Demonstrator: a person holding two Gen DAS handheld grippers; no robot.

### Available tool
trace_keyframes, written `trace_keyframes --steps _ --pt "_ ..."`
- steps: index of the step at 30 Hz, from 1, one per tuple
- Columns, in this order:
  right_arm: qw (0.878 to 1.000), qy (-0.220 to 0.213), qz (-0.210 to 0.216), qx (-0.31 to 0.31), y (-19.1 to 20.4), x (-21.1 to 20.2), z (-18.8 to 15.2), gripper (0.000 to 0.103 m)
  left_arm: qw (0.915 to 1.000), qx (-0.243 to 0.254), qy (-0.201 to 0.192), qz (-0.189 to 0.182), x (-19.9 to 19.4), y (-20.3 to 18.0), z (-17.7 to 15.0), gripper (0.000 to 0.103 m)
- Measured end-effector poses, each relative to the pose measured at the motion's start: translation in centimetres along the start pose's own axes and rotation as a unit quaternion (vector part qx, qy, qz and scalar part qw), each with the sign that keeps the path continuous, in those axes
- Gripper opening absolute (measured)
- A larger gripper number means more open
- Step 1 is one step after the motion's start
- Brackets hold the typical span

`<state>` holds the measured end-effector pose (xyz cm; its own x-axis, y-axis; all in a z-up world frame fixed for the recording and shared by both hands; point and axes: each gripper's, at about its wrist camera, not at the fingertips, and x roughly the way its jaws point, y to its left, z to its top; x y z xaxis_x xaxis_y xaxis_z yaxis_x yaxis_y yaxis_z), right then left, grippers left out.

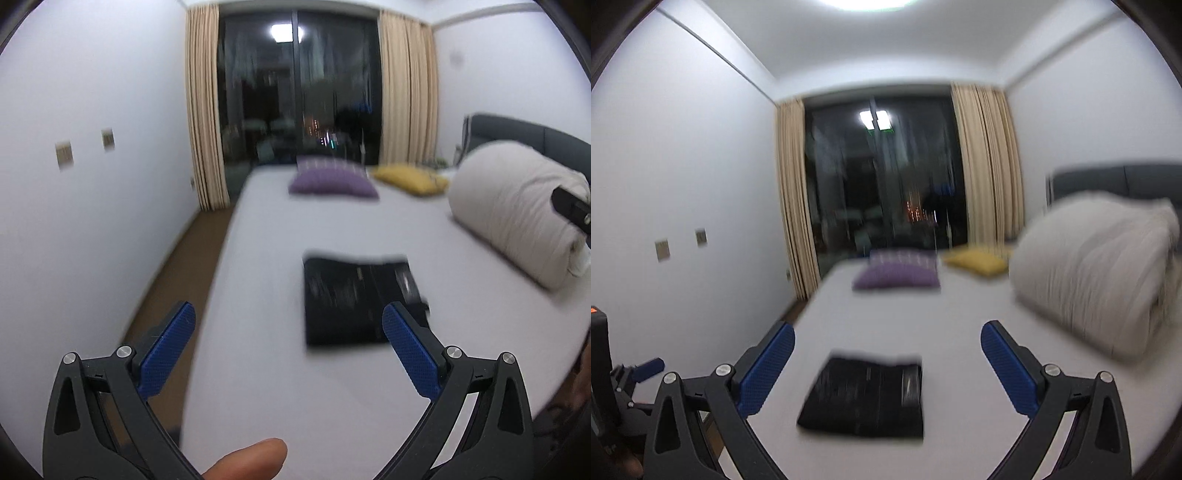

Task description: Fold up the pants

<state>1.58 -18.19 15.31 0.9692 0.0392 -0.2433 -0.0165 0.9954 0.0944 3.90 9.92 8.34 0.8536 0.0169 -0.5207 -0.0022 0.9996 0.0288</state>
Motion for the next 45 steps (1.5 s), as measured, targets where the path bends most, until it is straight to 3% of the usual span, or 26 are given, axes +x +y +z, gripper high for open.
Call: trace_keyframes --steps 7,14,23,45 --pt "0.992 0.114 -0.051 0.016 0.7 2.4 -7.8 0.103 0.9950 -0.007 0.100 0.006 4.6 -0.4 -6.2 0.103" --pt "0.983 0.180 -0.039 0.003 1.7 3.9 -11.6 0.103 0.9883 -0.018 0.151 -0.010 8.8 -0.1 -9.5 0.103" --pt "0.978 0.207 -0.037 0.012 1.4 4.6 -13.3 0.103 0.9849 -0.028 0.170 -0.014 11.2 0.6 -10.9 0.103" --pt "0.975 0.219 -0.031 0.013 1.6 4.9 -13.9 0.103 0.9842 -0.023 0.175 -0.016 10.9 0.9 -11.1 0.103"
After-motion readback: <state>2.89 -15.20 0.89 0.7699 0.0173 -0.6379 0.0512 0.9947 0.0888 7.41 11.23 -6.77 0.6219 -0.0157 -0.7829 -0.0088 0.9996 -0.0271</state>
